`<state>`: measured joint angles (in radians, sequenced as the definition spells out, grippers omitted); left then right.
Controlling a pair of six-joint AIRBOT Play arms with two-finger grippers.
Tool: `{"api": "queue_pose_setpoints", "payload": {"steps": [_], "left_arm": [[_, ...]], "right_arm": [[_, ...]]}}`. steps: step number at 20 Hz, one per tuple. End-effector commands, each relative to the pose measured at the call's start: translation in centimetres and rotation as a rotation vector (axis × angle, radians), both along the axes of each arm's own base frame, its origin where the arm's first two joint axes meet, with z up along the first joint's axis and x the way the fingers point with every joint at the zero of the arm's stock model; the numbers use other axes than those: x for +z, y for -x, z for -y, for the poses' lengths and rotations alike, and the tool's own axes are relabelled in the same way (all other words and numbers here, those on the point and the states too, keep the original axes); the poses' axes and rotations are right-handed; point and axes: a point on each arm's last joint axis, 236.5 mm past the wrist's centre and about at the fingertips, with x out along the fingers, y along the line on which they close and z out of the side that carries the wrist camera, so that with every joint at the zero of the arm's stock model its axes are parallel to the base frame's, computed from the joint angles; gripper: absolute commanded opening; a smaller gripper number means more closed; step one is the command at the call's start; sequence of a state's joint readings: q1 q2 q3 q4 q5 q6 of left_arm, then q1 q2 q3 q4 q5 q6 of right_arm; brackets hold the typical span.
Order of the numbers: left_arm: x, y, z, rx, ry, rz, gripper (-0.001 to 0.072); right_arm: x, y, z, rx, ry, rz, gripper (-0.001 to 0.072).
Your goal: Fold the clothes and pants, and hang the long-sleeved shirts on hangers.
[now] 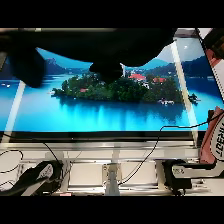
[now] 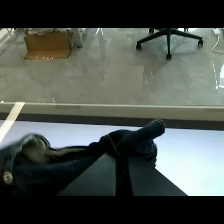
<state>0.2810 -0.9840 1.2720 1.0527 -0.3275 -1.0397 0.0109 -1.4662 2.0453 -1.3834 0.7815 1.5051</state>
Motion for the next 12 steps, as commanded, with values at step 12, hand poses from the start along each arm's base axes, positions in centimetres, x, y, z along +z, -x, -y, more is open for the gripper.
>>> {"api": "queue_pose_setpoints", "payload": {"steps": [12], "left_arm": [[18.8, 13.6, -4.3, 0.321, -0.182, 0.66, 0.0028]], "right_arm": [[16.3, 20.5, -0.5, 0.047, 0.036, 0.298, 0.0042]]}}
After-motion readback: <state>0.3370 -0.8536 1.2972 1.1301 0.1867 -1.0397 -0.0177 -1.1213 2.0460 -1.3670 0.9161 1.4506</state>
